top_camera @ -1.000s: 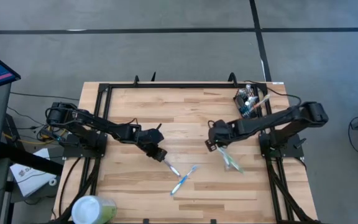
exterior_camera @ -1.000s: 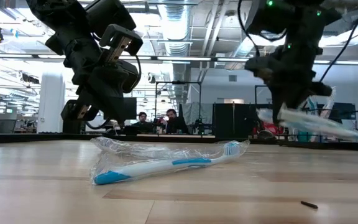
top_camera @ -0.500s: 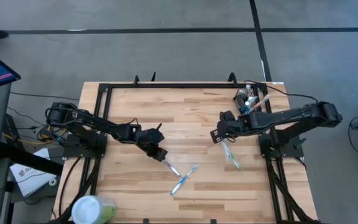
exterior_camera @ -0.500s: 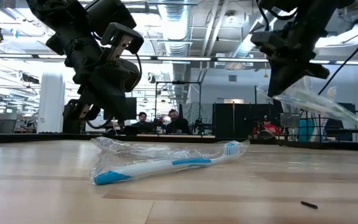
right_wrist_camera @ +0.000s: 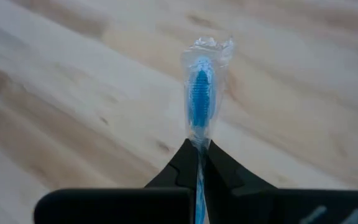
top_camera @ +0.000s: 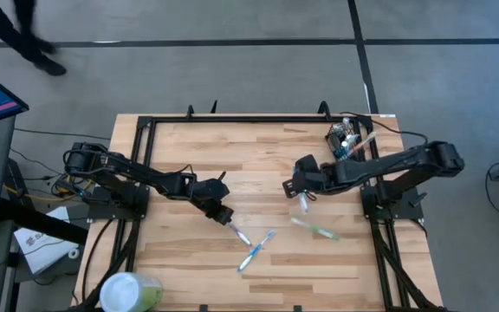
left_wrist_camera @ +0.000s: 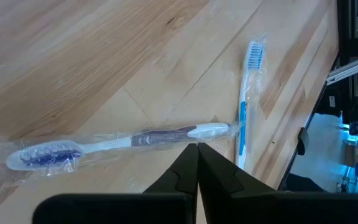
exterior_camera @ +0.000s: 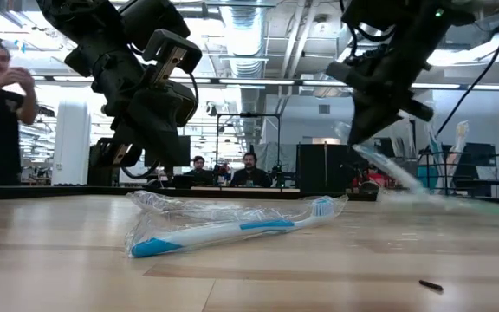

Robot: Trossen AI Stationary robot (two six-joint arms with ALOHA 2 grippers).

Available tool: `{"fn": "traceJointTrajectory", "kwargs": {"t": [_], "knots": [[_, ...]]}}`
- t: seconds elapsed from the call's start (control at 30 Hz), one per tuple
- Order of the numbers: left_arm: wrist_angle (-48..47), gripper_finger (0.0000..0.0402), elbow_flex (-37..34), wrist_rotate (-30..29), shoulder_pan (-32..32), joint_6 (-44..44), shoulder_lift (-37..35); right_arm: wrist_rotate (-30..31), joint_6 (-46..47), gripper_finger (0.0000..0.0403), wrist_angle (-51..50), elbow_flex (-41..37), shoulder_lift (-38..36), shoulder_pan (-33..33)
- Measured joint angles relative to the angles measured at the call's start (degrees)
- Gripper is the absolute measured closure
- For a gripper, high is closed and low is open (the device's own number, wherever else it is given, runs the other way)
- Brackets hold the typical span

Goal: Pick & Place toothbrushing station
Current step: Put the right blue toothbrush in the right section of wire organizer

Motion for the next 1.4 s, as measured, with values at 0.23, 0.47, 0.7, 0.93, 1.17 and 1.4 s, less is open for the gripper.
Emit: {"fn": "traceJointTrajectory", "kwargs": {"t": [0.23,0.47,0.7,0.93,1.17,1.4], "knots": [[0.2,0.0401,0.0,0.0,0.0,-0.2,0.0,12.2,-3.8,0.0403,4.7,0.0,-0.9,2.2],[1.6,0.0401,0.0,0.0,-0.1,-0.8,0.0,23.8,-1.9,0.0403,-3.0,0.0,-10.5,2.4],[4.0,0.0401,0.0,0.3,-0.1,-1.8,0.0,37.4,4.0,0.0403,-16.0,0.0,-21.5,2.2],[4.4,0.0401,0.0,1.7,-0.1,-1.8,0.0,40.7,13.2,0.0403,-32.4,0.0,-26.1,-0.7],[4.7,0.0401,0.0,2.9,-0.1,-1.9,0.0,40.8,24.0,0.0403,-46.2,0.0,-29.5,-0.6],[4.9,0.0401,0.0,2.9,0.3,-2.1,0.0,43.8,25.1,0.0403,-51.3,0.0,-30.0,-3.4]]}}
